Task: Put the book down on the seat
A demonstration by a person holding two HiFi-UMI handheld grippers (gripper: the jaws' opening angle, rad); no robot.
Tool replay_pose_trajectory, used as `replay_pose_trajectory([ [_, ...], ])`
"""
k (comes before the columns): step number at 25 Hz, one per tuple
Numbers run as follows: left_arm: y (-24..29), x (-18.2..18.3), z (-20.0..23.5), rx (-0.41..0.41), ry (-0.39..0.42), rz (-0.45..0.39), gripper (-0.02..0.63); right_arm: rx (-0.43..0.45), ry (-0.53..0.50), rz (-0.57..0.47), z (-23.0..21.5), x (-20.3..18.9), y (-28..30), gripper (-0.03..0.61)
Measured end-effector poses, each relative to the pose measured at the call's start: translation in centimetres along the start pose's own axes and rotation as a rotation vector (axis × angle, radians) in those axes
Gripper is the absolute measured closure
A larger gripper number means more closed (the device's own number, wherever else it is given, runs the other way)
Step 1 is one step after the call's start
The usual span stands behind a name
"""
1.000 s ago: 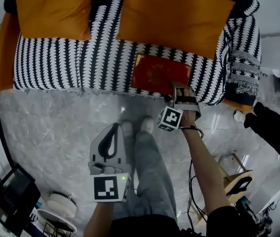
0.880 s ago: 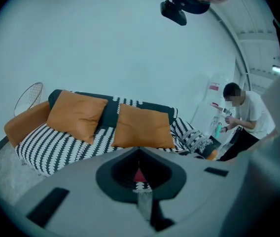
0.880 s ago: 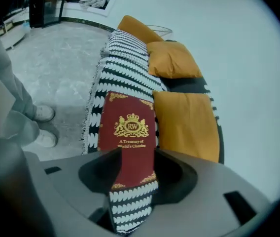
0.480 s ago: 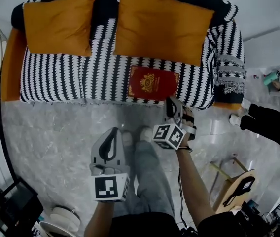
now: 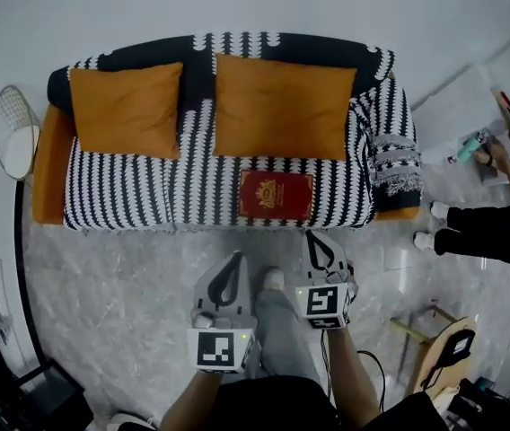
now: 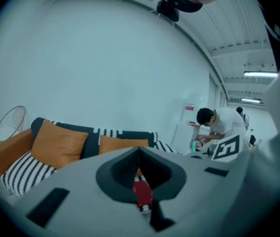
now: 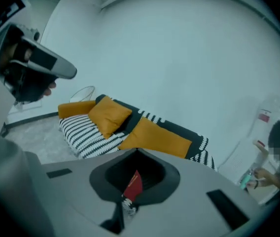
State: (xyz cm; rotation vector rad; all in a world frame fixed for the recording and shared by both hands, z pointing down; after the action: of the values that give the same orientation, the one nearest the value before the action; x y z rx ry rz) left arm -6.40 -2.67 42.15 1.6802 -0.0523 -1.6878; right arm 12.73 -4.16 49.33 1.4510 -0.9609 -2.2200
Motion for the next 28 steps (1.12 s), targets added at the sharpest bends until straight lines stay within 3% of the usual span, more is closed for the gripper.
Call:
replay_pose_trajectory([
  [4, -1.1, 2.5, -1.4, -0.013, 0.024, -0.046, 0.6, 0.013, 0.122, -0.114, -0.7, 2.6, -5.3, 0.569],
  [8, -2.0, 5.0, -2.0, -0.021, 0.065, -0.097, 0.6, 0.019, 0.169, -0.233, -2.1, 5.5, -10.1, 0.569],
  [14, -4.4, 7.2, -2.1, 0.012, 0.023, -0.141, 0.6, 0.006, 0.286, -0.332, -3.4, 6.9, -14.8, 0.569],
  [20, -4.6, 9.1, -3.3, 0.018, 0.027, -0.171, 0.6, 0.089, 0.541, -0.391, -4.9, 6.5, -15.1, 0.569],
  [28, -4.1, 11.6, -4.1, -0.006, 0.06, -0.211, 0.6, 0.061, 0.477, -0.443, -6.3, 8.9, -16.0, 0.569],
])
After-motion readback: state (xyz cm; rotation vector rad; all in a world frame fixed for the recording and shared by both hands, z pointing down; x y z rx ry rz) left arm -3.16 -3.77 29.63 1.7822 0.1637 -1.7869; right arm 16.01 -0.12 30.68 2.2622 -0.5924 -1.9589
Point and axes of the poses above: the fingertips, and each gripper's own axes: y forward along the fingers, z to its left, x out of its top, the point moved 8 cm from there along -y, backward along the fingers, and after that the axes turned 11 degrees about z, right-handed, at the moved point
